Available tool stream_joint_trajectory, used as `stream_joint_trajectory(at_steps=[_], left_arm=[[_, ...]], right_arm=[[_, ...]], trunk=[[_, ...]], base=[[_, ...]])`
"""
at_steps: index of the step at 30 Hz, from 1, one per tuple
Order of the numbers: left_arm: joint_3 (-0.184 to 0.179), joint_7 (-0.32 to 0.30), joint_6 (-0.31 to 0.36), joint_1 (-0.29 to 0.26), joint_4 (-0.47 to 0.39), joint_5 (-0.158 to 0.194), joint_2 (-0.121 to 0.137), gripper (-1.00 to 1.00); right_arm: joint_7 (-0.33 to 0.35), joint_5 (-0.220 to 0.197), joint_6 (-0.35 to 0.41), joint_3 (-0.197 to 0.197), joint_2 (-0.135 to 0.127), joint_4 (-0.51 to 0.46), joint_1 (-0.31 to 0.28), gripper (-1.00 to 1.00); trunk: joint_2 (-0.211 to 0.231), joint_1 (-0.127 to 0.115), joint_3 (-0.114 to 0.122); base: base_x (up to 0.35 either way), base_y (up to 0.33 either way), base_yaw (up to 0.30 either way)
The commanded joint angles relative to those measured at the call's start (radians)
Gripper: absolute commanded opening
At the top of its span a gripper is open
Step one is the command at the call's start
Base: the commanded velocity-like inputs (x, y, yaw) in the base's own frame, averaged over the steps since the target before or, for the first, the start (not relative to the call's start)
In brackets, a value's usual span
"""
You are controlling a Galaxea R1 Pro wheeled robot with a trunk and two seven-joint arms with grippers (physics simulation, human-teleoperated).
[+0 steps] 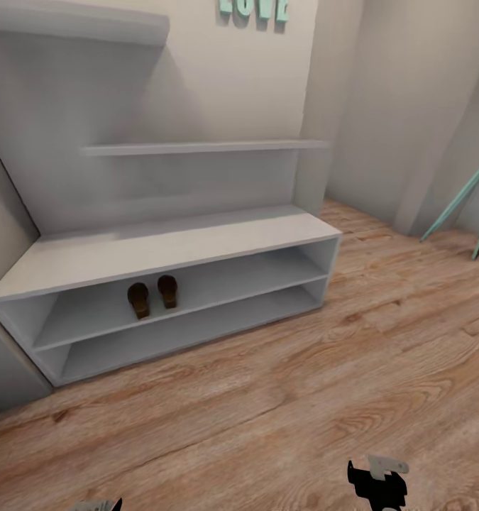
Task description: Pick up the two gym shoes and the two sandals from the corridor floor and place them onto the hallstand (shoe rack) in the corridor, making sure they are on the rack and not on the floor. Arrange them so the two gym shoes are next to each other and the two sandals are next to each other.
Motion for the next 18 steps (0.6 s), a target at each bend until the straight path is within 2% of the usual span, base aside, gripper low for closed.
stream_joint_trajectory(at_steps=[1, 14, 18], left_arm=[[0.008, -0.007, -0.003, 0.0, 0.0, -0.006, 0.0, 1.0], [0.008, -0.005, -0.003, 0.0, 0.016, -0.007, 0.0, 1.0], [0.008, -0.005, -0.003, 0.0, 0.019, -0.008, -0.001, 1.0]], right_arm=[[-0.004, 0.011, -0.003, -0.008, 0.0, 0.002, -0.001, 1.0], [-0.002, 0.01, -0.003, -0.008, 0.002, 0.002, 0.001, 1.0], [-0.002, 0.011, -0.003, -0.008, 0.011, 0.002, 0.001, 1.0]], trunk=[[0.0, 0.0, -0.001], [0.003, -0.006, 0.049], [0.004, -0.008, 0.064]], base=[[0.0, 0.0, -0.267], [0.0, 0.0, -0.267], [0.0, 0.0, -0.267]])
